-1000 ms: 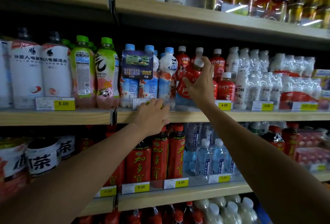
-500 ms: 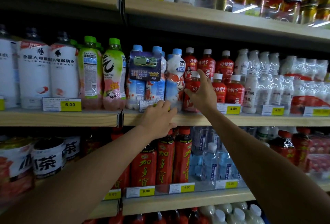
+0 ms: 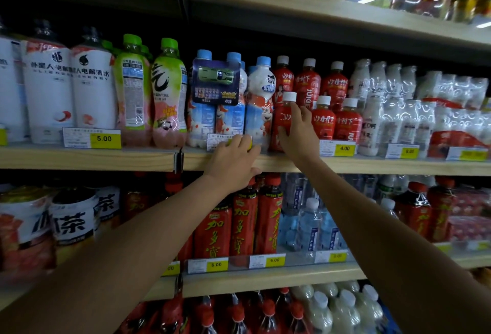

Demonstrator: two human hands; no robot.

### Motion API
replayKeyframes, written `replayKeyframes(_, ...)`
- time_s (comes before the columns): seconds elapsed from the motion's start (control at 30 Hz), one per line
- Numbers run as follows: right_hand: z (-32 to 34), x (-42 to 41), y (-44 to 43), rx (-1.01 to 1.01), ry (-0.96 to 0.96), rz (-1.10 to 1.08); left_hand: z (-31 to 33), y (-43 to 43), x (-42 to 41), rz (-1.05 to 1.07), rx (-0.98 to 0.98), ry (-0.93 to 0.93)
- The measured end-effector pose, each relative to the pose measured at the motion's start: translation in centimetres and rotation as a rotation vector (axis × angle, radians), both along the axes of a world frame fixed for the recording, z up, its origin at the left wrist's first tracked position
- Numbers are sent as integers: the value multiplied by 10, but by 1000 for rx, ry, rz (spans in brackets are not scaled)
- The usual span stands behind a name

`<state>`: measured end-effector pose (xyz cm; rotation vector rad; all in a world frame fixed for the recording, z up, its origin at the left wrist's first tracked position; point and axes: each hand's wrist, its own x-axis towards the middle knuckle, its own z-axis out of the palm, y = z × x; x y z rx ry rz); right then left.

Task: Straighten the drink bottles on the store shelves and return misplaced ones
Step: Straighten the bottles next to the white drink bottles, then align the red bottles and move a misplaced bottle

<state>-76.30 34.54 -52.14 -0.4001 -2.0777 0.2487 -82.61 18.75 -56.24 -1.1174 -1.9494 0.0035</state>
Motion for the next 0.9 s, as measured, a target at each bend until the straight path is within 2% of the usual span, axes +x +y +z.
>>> replayKeyframes(0.13,-12,13,-11,45,11,-54,-3,1,5,42,26,-24)
replayKeyframes(0.47,-58,47,-8,273,-166,-124,-11,1,22,104,68,-133)
replayKeyframes(0.77,-76,53,-19,248,-305,-156,-33,-8,34,184,22,-121)
replayKeyframes(0.9,-92,64,-30,261,-361,-183,-62,-19,44,113,46,-172)
